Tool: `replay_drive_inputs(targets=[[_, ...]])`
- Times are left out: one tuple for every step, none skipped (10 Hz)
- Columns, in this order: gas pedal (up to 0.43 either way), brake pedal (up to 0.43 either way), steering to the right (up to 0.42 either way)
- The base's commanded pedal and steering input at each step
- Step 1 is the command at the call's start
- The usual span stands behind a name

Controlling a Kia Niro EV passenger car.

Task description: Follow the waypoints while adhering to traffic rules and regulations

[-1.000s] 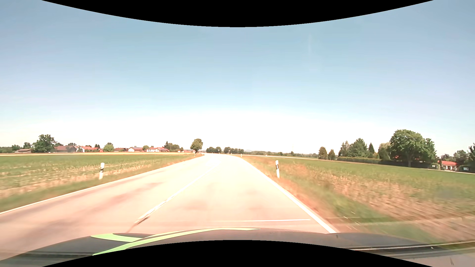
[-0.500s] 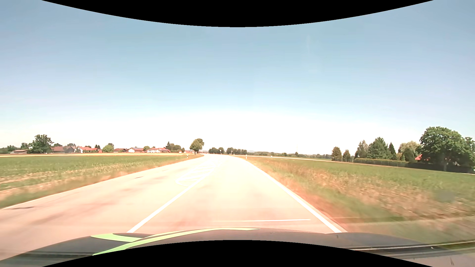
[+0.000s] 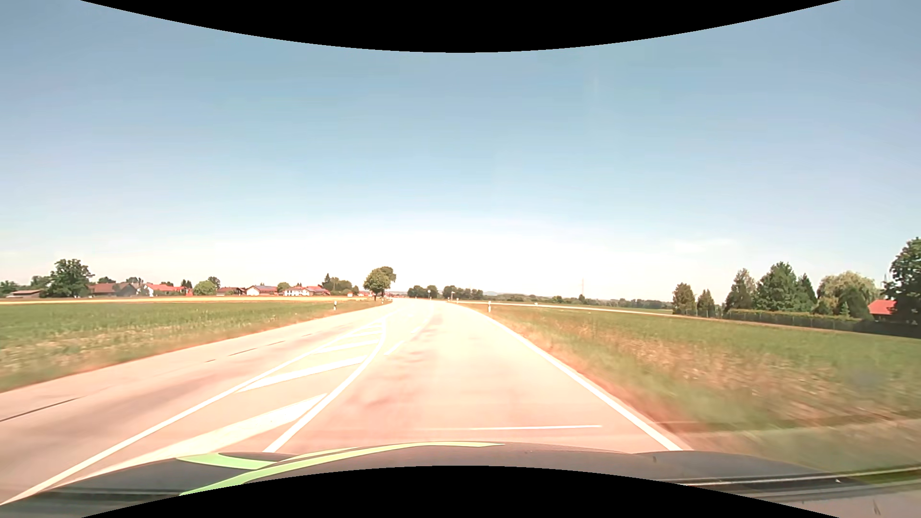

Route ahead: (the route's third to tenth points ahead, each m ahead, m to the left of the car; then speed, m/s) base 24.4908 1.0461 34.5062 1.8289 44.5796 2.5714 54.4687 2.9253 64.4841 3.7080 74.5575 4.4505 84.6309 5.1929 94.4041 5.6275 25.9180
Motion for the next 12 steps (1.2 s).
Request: replay_drive_inputs(targets=[[0.157, 0.000, -0.005], [0.157, 0.000, -0.006], [0.157, 0.000, -0.006], [0.157, 0.000, -0.006], [0.157, 0.000, -0.006], [0.157, 0.000, -0.007], [0.157, 0.000, -0.008], [0.157, 0.000, -0.009], [0.157, 0.000, -0.009], [0.157, 0.000, -0.009], [0.157, 0.000, -0.010], [0.157, 0.000, -0.011]])
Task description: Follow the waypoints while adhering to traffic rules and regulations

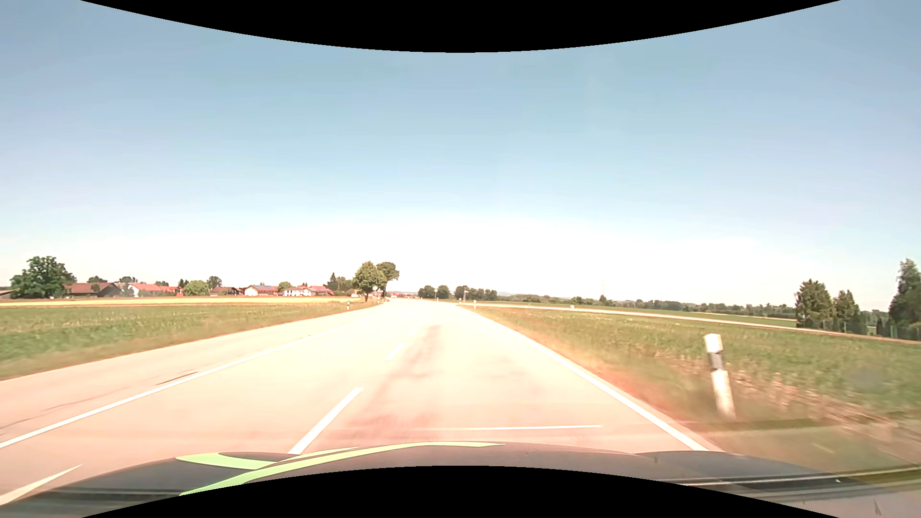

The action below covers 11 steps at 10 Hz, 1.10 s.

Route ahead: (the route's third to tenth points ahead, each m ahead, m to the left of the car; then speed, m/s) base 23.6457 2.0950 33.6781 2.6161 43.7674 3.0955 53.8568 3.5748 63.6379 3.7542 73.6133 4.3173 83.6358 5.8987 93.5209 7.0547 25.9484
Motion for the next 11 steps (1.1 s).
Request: replay_drive_inputs(targets=[[0.157, 0.000, -0.011], [0.157, 0.000, -0.011], [0.157, 0.000, -0.011], [0.157, 0.000, -0.011], [0.157, 0.000, -0.011], [0.157, 0.000, -0.011], [0.157, 0.000, -0.011], [0.169, 0.000, -0.010], [0.169, 0.000, -0.009], [0.169, 0.000, -0.009], [0.177, 0.000, -0.009]])
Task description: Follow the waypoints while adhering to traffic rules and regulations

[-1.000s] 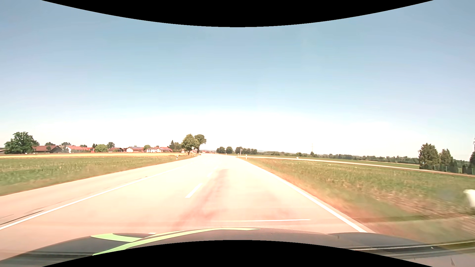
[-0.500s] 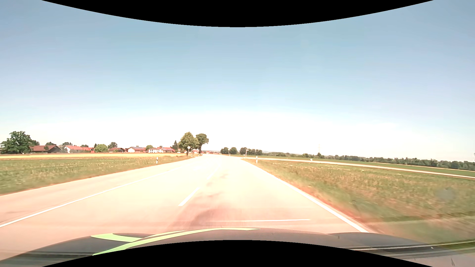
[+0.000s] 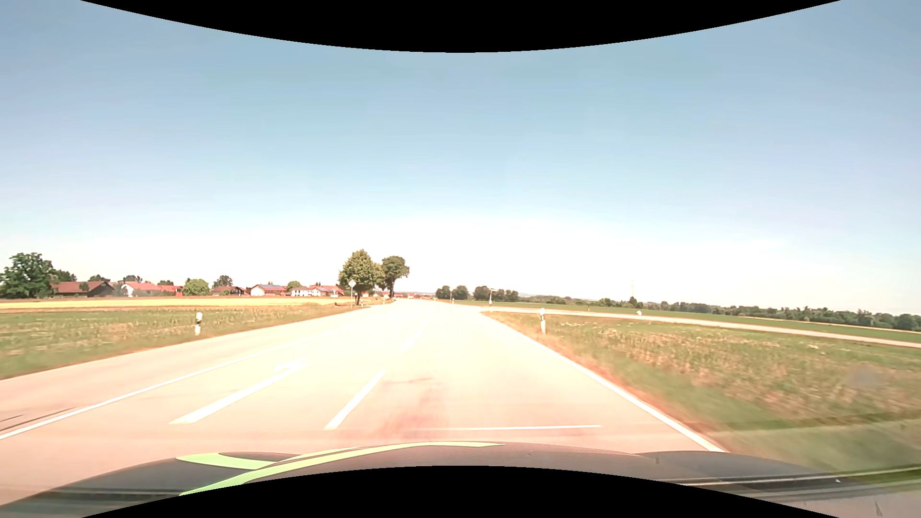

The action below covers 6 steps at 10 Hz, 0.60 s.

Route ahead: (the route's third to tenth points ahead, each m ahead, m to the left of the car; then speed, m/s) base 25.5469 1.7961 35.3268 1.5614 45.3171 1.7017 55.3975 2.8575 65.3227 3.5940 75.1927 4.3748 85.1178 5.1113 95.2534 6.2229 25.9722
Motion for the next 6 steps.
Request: replay_drive_inputs(targets=[[0.177, 0.000, -0.009], [0.177, 0.000, -0.009], [0.177, 0.000, -0.009], [0.189, 0.000, -0.008], [0.189, 0.000, -0.008], [0.189, 0.000, -0.009]])
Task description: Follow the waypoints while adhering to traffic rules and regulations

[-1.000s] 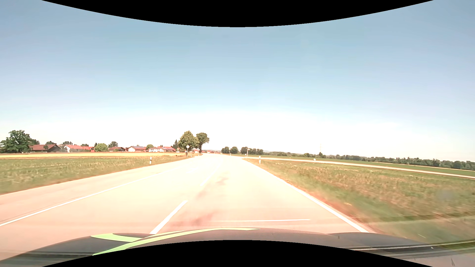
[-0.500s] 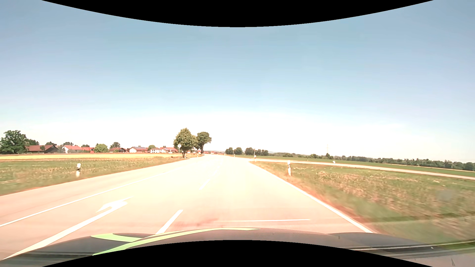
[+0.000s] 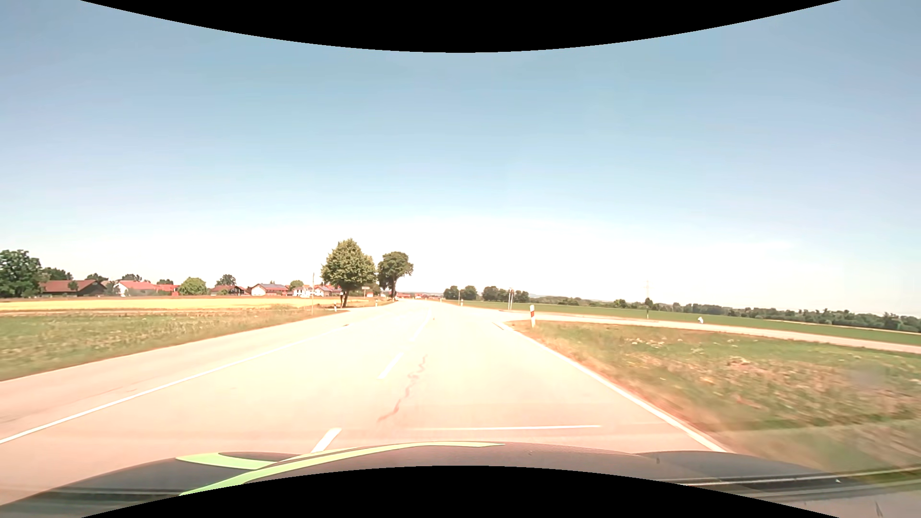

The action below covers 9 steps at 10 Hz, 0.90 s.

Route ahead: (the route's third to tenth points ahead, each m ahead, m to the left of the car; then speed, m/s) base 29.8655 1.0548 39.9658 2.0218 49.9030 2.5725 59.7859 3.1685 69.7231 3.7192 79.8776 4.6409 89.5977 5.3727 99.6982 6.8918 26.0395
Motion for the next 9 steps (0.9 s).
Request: replay_drive_inputs(targets=[[0.189, 0.000, -0.008], [0.189, 0.000, -0.008], [0.189, 0.000, -0.009], [0.197, 0.000, -0.009], [0.197, 0.000, -0.009], [0.197, 0.000, -0.009], [0.197, 0.000, -0.009], [0.197, 0.000, -0.009], [0.197, 0.000, -0.009]])
